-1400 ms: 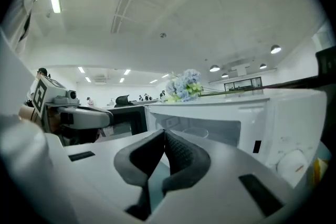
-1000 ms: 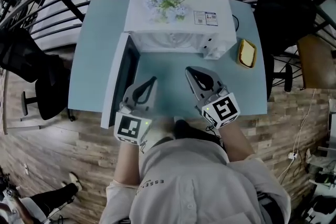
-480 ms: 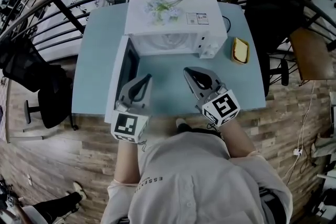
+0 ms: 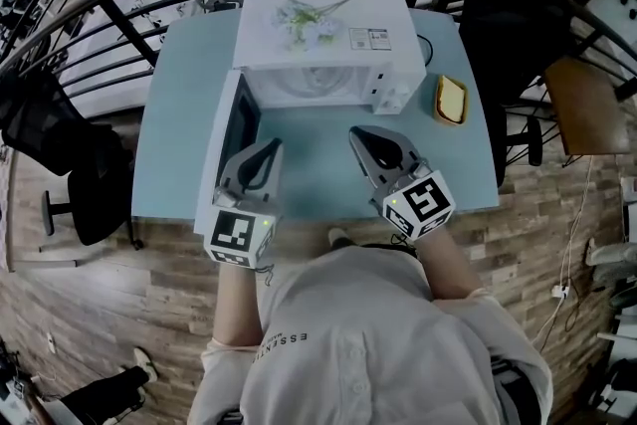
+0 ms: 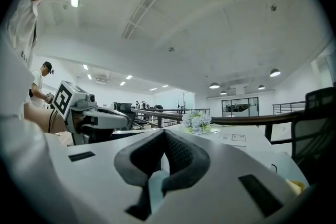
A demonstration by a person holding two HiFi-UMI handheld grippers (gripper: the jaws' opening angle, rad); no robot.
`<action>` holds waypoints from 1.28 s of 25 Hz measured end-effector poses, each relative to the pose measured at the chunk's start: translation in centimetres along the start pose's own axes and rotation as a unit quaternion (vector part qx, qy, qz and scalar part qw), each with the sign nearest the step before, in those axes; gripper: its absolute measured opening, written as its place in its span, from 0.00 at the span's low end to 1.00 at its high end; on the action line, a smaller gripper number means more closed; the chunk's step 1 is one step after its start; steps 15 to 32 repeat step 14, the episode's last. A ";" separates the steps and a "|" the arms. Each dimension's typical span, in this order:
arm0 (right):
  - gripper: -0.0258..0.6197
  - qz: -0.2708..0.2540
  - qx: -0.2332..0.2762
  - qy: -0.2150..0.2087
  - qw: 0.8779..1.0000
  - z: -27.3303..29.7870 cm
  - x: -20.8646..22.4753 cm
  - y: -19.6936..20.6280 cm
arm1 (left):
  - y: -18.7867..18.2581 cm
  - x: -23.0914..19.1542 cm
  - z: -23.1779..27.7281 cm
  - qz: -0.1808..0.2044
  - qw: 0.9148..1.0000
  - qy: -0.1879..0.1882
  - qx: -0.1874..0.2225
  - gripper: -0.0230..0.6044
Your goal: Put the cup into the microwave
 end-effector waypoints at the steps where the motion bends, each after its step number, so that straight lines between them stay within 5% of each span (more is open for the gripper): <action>1: 0.06 0.002 0.002 0.002 1.000 0.0 0.1 -0.1 | 0.0 0.0 0.1 0.000 1.000 0.000 0.000 0.04; 32: 0.06 0.008 0.013 0.012 1.000 0.3 2.0 -0.4 | -0.7 0.3 1.6 0.000 1.000 0.005 -0.001 0.04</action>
Point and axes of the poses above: the fingertips, and each gripper's own axes: z forward along the fingers, x to its right, y out of its underside, the point moved 2 cm from there along -z, backward along the fingers, and after that the axes turned 7 degrees about z, right-handed, at the moved point
